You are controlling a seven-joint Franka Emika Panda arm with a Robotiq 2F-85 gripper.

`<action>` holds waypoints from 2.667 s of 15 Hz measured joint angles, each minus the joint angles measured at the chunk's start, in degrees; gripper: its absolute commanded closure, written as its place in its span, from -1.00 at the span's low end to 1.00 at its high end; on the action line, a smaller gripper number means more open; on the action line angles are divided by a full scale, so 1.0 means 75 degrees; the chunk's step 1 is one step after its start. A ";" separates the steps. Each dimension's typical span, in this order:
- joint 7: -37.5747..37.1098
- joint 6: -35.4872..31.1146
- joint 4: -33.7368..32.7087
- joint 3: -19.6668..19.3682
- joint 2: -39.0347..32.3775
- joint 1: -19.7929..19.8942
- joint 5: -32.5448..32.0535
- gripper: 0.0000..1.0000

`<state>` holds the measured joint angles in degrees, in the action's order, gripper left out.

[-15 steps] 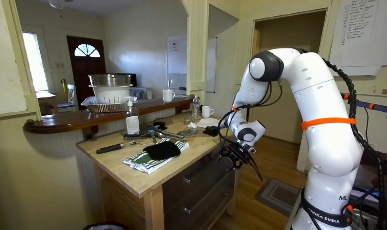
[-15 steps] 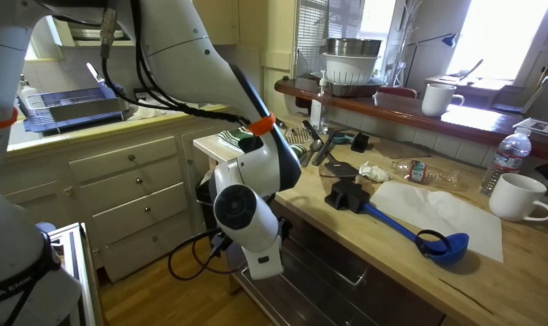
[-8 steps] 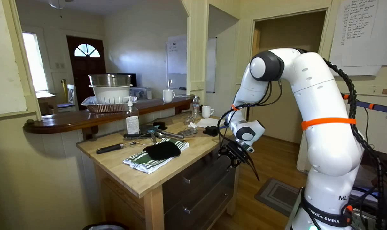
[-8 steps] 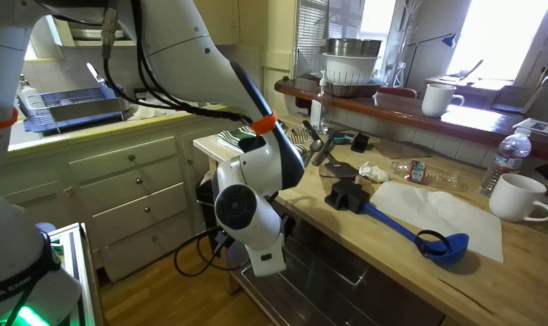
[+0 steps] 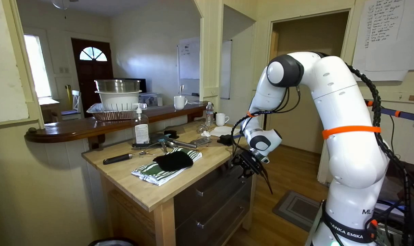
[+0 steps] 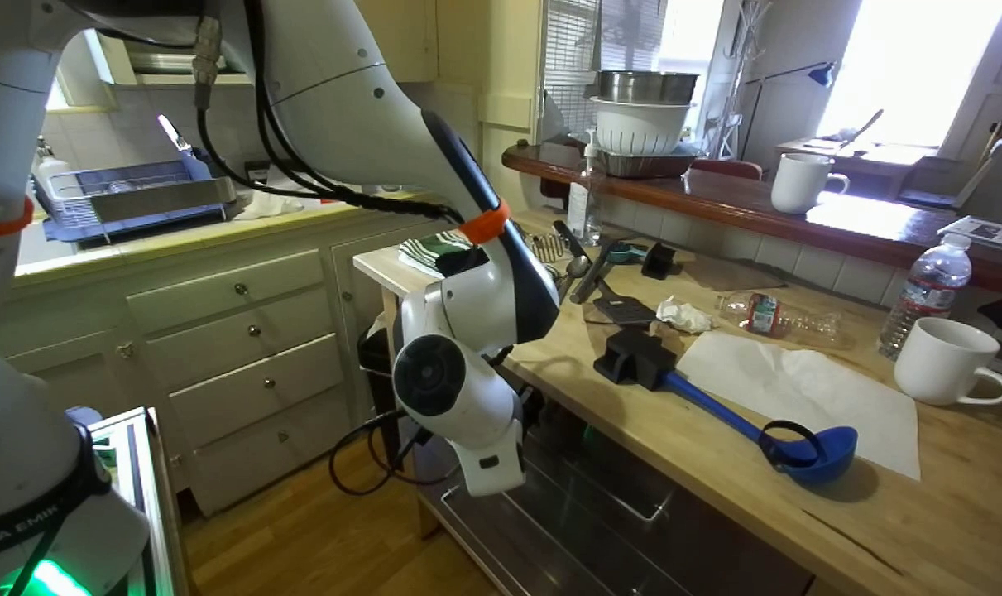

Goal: Open the drawer

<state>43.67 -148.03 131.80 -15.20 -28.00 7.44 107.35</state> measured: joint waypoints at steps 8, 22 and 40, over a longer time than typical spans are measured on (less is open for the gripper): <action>0.0385 0.0163 -0.0141 0.0009 -0.0218 0.0000 0.0421 0.79; 0.0067 0.0272 0.0263 -0.0173 0.0102 0.0000 -0.0426 0.91; 0.1001 -0.1285 0.3567 -0.0613 0.1811 0.0301 -0.1435 -1.00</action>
<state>51.18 -157.67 158.55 -19.80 -14.42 9.71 96.59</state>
